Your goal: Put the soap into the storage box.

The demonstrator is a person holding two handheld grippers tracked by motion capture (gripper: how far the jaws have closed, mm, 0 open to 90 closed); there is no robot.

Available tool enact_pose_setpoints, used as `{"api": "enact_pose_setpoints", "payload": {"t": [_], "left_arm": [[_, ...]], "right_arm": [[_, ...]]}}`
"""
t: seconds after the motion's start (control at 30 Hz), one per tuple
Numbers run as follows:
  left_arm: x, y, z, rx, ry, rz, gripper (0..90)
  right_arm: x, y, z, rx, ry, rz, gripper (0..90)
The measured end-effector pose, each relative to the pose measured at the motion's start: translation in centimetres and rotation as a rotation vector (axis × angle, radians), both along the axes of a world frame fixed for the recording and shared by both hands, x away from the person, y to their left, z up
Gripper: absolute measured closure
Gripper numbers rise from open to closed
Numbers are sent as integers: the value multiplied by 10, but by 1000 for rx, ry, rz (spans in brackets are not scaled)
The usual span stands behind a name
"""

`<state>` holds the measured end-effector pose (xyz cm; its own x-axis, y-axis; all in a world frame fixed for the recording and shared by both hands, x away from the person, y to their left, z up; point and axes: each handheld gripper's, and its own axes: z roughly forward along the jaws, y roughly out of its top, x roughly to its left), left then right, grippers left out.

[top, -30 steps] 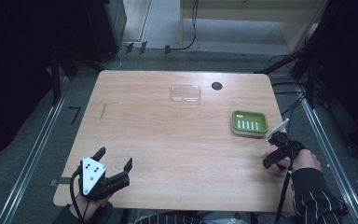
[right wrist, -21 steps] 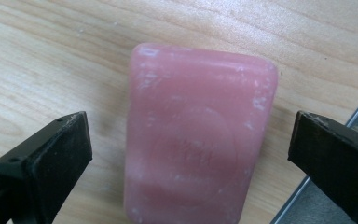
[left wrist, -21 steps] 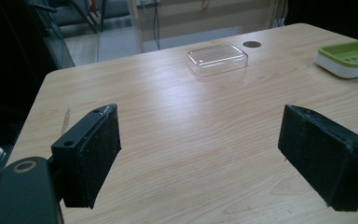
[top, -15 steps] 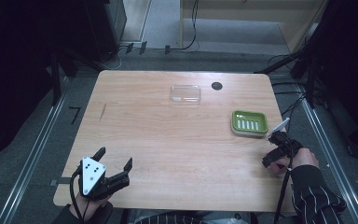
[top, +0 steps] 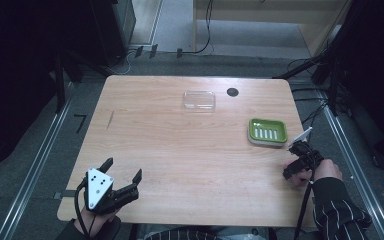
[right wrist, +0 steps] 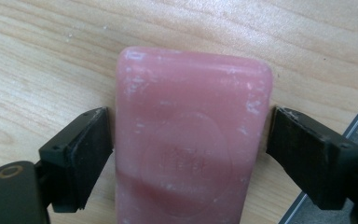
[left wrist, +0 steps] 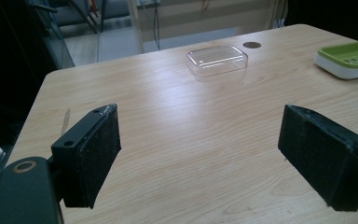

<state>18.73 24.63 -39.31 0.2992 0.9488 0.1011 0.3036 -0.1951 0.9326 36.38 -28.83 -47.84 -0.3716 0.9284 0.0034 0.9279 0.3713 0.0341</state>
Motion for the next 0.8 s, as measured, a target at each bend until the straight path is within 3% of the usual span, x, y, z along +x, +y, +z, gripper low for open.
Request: {"api": "enact_pose_setpoints", "payload": {"t": [0.17,0.4,0.8], "left_arm": [[0,0,0,-1,0,0,134],[0,0,0,0,-1,0,134],[0,-1,0,2,-1,0,134]], "right_arm": [[-3,2,1,2,-4,-6,186],[-6,6,6,7,-9,3,374],[-5,6,7,4,-7,25,386]]}}
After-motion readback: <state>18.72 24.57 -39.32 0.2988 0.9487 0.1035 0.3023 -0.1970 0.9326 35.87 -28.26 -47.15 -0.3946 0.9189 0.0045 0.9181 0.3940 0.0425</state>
